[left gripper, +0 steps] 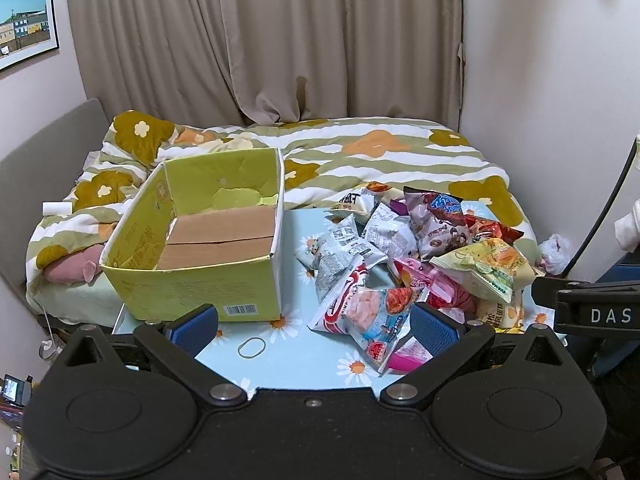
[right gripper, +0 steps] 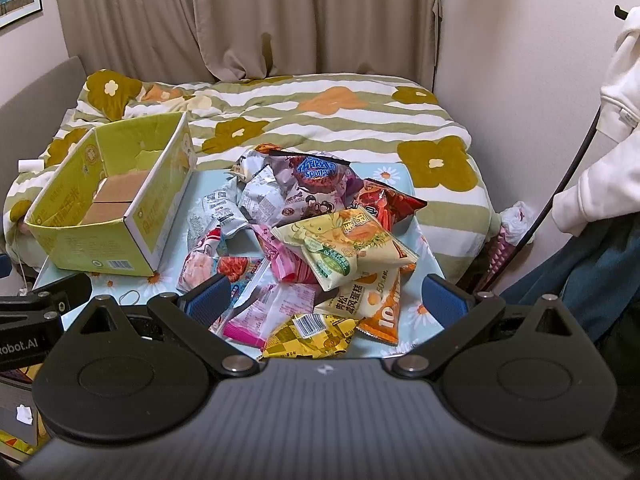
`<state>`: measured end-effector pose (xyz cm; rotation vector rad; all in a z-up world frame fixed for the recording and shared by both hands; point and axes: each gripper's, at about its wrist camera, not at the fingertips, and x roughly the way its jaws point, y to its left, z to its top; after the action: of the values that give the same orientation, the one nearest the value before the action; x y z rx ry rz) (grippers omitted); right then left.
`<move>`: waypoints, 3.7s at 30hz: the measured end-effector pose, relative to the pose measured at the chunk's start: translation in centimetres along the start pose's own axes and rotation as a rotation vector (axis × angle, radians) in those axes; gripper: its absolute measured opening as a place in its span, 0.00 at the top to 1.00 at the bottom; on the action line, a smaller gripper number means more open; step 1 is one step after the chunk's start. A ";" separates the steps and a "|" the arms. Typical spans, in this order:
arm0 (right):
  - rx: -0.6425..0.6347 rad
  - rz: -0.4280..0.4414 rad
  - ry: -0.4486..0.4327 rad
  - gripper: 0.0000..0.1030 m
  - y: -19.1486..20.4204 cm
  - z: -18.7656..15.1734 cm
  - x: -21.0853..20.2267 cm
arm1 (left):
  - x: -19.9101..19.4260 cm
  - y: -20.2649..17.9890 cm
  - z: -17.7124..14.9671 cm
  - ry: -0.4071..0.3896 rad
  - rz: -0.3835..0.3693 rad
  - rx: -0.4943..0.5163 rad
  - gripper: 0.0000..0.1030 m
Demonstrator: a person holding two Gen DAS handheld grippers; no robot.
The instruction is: Organize snacks
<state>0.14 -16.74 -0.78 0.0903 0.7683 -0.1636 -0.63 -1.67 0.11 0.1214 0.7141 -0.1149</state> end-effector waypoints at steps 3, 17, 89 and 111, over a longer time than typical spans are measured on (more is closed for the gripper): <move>-0.001 -0.001 -0.002 0.00 -0.2 -0.1 0.0 | 0.0 0.0 -0.1 0.002 -0.008 -0.003 0.00; 0.001 0.000 -0.001 0.00 -0.1 -0.1 -0.1 | 0.0 -0.1 -0.1 -0.001 -0.014 0.001 0.00; -0.238 0.242 0.374 0.05 -3.8 4.4 21.8 | 24.8 0.0 -0.3 0.524 -0.182 -0.535 0.42; -0.280 0.311 0.129 0.19 -3.1 8.2 14.9 | 14.3 1.3 6.6 0.189 -0.041 -0.376 0.42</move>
<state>15.78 -22.67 -5.36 -0.0468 0.8887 0.2478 14.60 -2.33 -4.27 -0.2447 0.9149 -0.0068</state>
